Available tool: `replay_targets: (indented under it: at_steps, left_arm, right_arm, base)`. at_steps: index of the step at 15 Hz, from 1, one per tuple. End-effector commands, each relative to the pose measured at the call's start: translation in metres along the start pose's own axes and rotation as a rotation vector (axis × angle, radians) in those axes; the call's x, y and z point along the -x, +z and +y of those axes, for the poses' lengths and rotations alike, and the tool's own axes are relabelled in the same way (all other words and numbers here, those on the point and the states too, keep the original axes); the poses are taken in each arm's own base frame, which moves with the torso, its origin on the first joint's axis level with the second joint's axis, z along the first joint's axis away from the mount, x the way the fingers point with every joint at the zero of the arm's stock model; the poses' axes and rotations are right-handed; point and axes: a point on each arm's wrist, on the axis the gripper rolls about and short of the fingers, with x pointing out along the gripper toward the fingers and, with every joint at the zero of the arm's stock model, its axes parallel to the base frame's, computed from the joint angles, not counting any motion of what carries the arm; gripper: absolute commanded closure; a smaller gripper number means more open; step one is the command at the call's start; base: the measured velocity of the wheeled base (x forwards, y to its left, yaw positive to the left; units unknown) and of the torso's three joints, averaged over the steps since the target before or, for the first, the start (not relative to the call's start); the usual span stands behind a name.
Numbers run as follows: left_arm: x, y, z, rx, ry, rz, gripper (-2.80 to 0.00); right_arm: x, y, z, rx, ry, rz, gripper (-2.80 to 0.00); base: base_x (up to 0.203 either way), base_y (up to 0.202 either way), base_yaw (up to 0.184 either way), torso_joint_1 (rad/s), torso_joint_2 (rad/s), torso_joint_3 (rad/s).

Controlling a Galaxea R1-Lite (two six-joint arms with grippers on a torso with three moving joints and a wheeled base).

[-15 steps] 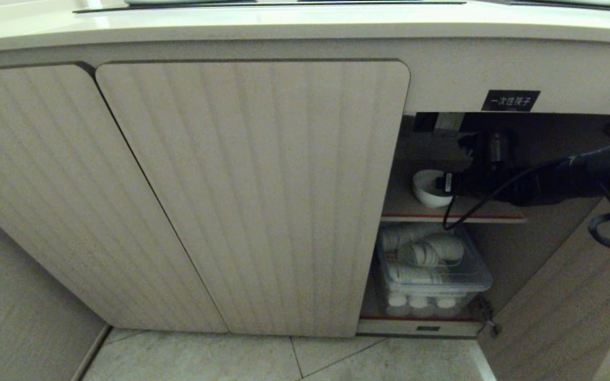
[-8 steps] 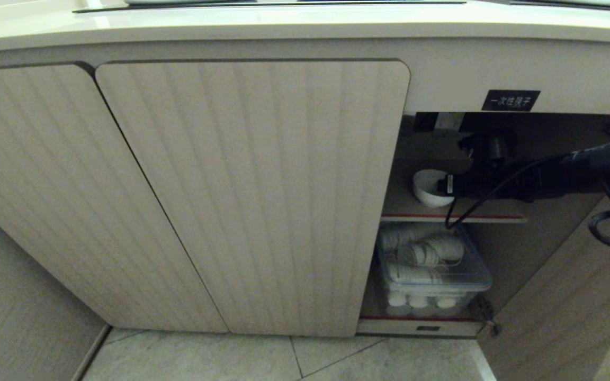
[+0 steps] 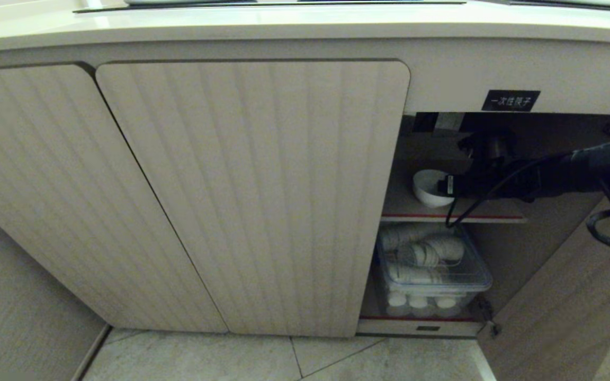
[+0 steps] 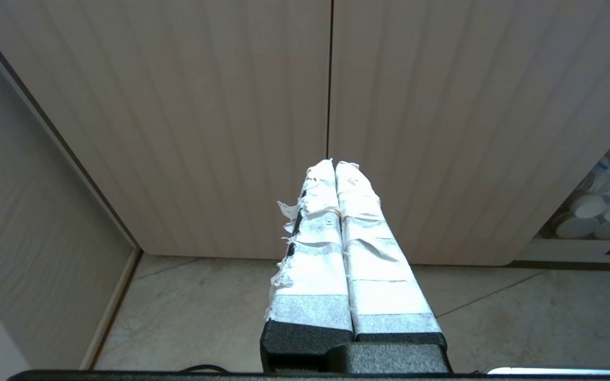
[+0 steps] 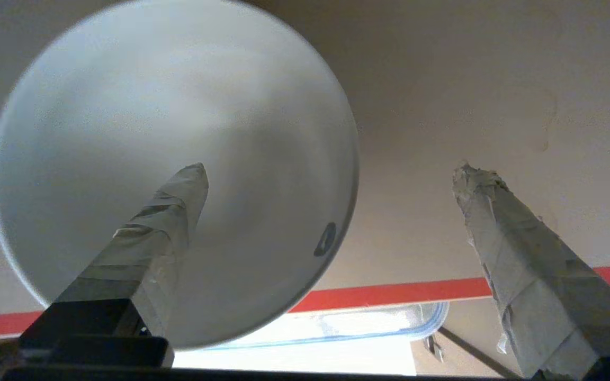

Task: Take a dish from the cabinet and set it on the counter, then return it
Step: Take the bowl from the cabinet

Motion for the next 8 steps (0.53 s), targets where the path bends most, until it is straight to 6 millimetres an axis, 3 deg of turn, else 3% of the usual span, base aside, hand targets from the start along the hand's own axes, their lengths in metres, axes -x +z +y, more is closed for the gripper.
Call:
replay_targets:
  at_steps: [1,8]
  left_arm:
    - [-0.0001,-0.0002,0.0,0.001,0.0,0.001,0.0]
    - [0.0,0.0001,0.0,0.001,0.0,0.0,0.0]
  right_arm:
    - [-0.0016,-0.0003,-0.0011,-0.001,-0.004,0.008,-2.8]
    - [-0.0069,0.0032,0.0011,0.0,0.002,0.009,-2.8]
  base:
    - [0.0,0.0,0.0,0.0,0.0,0.0]
    - [0.0,0.0,0.0,0.0,0.0,0.0]
